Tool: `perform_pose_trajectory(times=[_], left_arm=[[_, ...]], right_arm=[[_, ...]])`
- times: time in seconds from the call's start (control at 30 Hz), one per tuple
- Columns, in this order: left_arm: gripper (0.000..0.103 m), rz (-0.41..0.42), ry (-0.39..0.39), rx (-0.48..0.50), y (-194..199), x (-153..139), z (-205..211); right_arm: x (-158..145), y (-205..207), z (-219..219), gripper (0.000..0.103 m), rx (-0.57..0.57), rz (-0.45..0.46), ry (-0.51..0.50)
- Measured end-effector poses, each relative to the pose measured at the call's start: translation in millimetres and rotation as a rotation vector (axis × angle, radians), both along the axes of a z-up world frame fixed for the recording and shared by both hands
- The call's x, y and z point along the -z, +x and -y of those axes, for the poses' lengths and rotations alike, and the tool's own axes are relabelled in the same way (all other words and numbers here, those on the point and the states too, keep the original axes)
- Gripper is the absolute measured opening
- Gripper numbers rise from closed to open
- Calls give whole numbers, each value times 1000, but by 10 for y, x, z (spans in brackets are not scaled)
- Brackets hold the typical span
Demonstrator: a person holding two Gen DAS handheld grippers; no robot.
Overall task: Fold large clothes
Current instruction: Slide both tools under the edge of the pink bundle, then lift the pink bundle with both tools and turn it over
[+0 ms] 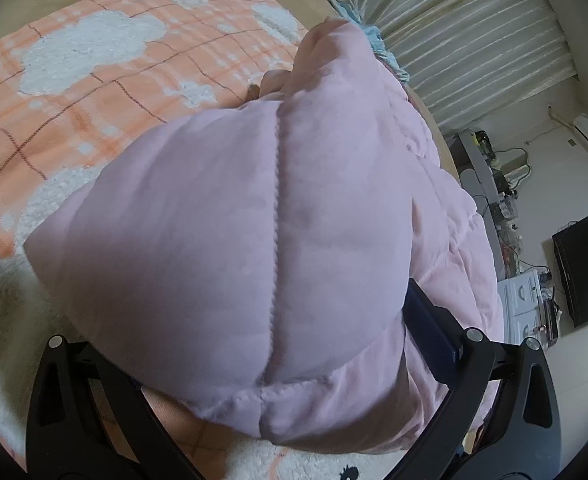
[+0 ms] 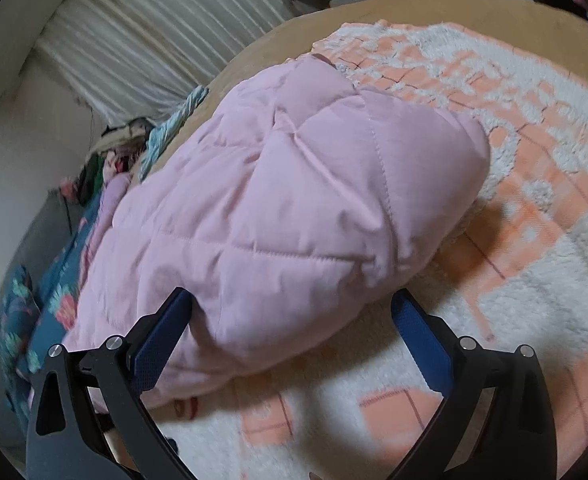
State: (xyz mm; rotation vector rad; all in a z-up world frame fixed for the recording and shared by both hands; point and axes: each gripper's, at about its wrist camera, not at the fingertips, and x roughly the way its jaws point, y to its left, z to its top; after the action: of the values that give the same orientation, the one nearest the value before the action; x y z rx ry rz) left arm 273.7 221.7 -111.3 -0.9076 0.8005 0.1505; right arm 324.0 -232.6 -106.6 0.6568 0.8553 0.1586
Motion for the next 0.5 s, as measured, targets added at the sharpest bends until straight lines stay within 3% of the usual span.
perform_pose_trajectory(times=[0.33,0.5], left_arm=[[95,8,33,13,71,-24,30],[95,13,50,17,90,-29,37]], right_arm=[[169,318,36,99,18,6,114],[176,435,8,99,-6,22,89]])
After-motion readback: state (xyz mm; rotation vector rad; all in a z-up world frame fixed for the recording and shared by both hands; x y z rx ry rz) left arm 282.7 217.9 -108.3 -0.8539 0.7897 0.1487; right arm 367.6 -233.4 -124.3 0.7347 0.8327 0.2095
